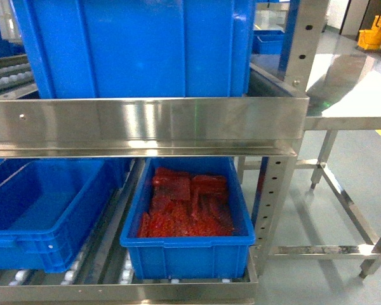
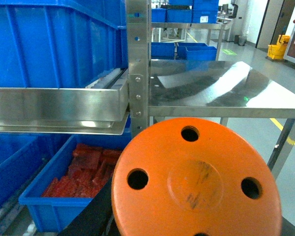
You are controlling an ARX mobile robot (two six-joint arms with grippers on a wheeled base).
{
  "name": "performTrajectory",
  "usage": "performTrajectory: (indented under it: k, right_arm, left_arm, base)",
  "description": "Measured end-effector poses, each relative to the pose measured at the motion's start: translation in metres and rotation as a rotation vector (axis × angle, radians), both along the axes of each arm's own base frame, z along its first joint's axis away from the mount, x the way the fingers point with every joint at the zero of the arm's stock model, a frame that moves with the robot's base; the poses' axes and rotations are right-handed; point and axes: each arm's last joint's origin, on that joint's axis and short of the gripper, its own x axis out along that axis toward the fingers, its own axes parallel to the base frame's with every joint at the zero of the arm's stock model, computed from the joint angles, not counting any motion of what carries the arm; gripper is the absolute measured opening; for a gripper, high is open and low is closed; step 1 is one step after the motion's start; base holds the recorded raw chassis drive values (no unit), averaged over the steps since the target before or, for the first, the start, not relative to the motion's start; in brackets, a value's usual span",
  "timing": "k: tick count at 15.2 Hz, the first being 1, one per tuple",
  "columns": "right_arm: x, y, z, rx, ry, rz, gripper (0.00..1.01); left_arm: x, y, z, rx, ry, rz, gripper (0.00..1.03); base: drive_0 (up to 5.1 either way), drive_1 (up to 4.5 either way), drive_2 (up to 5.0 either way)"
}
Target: Sort blue parts and orange caps into right shelf containers
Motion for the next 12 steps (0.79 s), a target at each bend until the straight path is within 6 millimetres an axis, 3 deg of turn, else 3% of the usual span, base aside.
performTrajectory:
  k: [12]
  right_arm:
    - [0.0000,0.0000,-0.0002,0.000,0.002,0.000,0.45]
  left_arm:
    - [0.0000,0.0000,0.0000,0.000,0.000,0.000,0.43]
  base:
    - [-5.1,2.30,2.3]
